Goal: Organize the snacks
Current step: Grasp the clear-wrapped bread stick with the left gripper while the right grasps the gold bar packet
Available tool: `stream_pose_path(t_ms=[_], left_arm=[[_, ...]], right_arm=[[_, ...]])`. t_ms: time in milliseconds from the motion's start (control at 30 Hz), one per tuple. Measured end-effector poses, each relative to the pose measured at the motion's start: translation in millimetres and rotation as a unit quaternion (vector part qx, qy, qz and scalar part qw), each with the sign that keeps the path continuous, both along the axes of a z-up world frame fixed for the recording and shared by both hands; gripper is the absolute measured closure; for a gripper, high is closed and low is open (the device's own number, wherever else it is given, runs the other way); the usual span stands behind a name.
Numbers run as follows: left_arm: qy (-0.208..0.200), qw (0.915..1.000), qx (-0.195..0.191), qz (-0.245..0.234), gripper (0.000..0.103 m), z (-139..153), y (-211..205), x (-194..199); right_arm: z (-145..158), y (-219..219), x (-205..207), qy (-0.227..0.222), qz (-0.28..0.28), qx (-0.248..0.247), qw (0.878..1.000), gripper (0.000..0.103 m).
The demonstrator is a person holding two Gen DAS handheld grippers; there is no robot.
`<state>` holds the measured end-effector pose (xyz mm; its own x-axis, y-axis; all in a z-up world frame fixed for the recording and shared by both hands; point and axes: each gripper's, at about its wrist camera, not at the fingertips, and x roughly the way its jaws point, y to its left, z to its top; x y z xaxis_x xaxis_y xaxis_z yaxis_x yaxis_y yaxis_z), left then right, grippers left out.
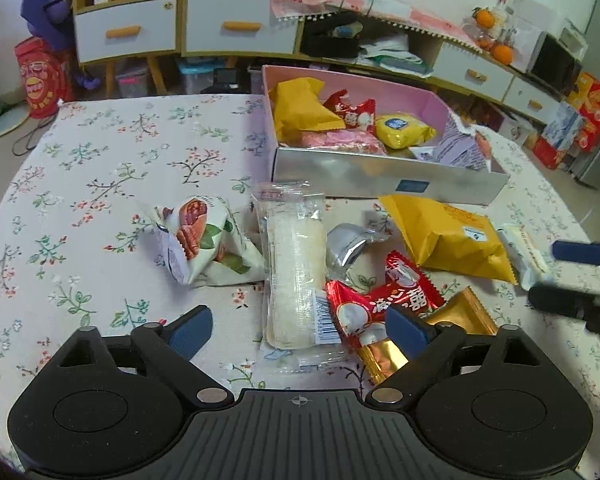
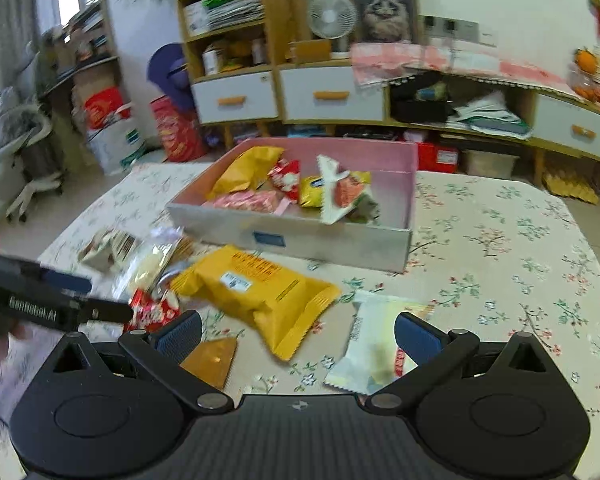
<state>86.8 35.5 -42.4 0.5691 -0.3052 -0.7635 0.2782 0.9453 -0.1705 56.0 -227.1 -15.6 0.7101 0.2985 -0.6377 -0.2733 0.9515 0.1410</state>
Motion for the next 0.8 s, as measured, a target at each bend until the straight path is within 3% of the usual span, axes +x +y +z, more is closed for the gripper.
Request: stream_pose_path(t_ms=[67, 233, 367, 567, 733, 800], left_arm=[[0.001, 0.9999, -0.005, -0.009, 0.02, -2, 1, 2], [0.013, 0.9994, -0.022, -0.022, 0.054, -8, 3, 8], [0.018, 0.9991, -0.034, -0.017, 0.055, -9, 2, 15], [0.016, 0.9992, -0.037, 0.002, 0.055, -10, -3, 25], [0.012, 0.9998, -0.018, -0.001, 0.074, -11, -9, 27], [0.011, 0.9999, -0.009, -0.009, 0.077, -10, -10, 26]], right_arm=[[-2, 4, -2, 0.005, 0.026, 0.009, 1.0, 0.025], [-9, 26, -8, 0.012, 0.125, -0.002, 0.992, 0.03], [-12, 42, -8, 0.022, 0.164, -0.013, 0.986, 0.039], [-14, 60, -2, 0.029, 0.19, -0.027, 0.981, 0.043], [-20, 70, 0, 0.029, 0.197, -0.049, 0.979, 0.047], [-22, 72, 0, 0.031, 0.196, -0.05, 0.979, 0.047]])
